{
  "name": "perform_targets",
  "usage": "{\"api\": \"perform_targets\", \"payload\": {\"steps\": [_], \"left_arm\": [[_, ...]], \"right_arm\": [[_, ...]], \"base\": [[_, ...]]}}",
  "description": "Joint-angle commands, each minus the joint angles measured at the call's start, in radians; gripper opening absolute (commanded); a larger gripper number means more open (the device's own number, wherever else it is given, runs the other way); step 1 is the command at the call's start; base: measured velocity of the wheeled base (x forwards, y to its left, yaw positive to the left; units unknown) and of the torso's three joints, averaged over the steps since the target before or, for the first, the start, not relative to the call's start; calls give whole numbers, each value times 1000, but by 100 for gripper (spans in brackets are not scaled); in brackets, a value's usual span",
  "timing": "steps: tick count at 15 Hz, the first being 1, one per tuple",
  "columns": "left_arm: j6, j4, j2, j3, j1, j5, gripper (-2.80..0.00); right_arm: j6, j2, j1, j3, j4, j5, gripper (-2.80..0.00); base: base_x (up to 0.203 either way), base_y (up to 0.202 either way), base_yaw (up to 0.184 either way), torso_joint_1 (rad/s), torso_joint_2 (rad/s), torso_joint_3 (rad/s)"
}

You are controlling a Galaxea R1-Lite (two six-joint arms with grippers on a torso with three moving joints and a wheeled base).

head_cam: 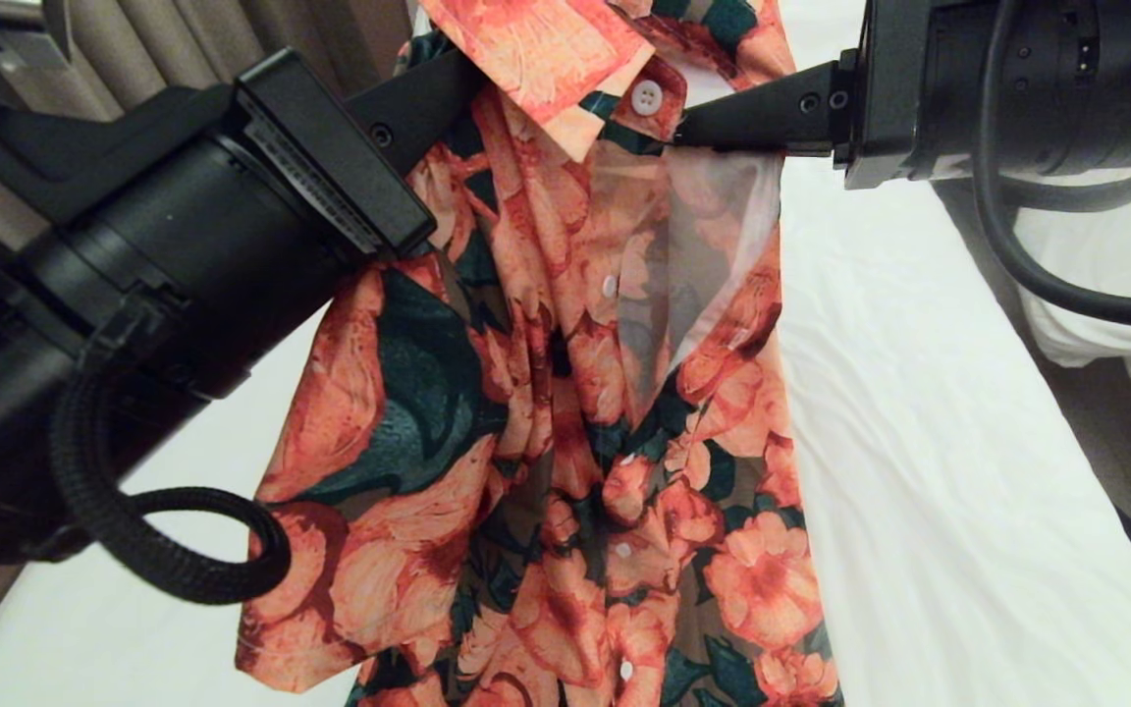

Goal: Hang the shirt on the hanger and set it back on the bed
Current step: Hook the other side of the shirt onto the hanger

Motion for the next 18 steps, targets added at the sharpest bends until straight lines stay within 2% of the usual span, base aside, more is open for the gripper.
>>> {"api": "perform_targets", "payload": {"steps": [1,3,5,6,11,14,18], "left_arm": [[-1,-6,-2,0,0,1,-280],[0,-6,1,3,-1,0,-280],[-1,-6,3,3,-3,-1,-280],[-1,-6,3,2,-3,-1,-280],[-2,-6,5,0,-1,-1,-280],[-1,-6,5,0,-2,-1,-280],[-3,-6,5,0,-3,-1,-280]], "right_arm": [[2,-1,2,0,4,-19,-280],[3,-2,2,0,12,-61,-280],[-1,-8,2,3,28,-64,-280],[-3,-12,10,3,32,-64,0],[-1,-24,39,-16,147,-71,0],[-5,-19,50,-103,327,-156,0],[-7,-19,51,-103,353,-196,0]], "base": [[0,0,0,0,0,0],[0,0,0,0,0,0],[0,0,0,0,0,0],[0,0,0,0,0,0],[0,0,0,0,0,0],[0,0,0,0,0,0],[0,0,0,0,0,0]]}}
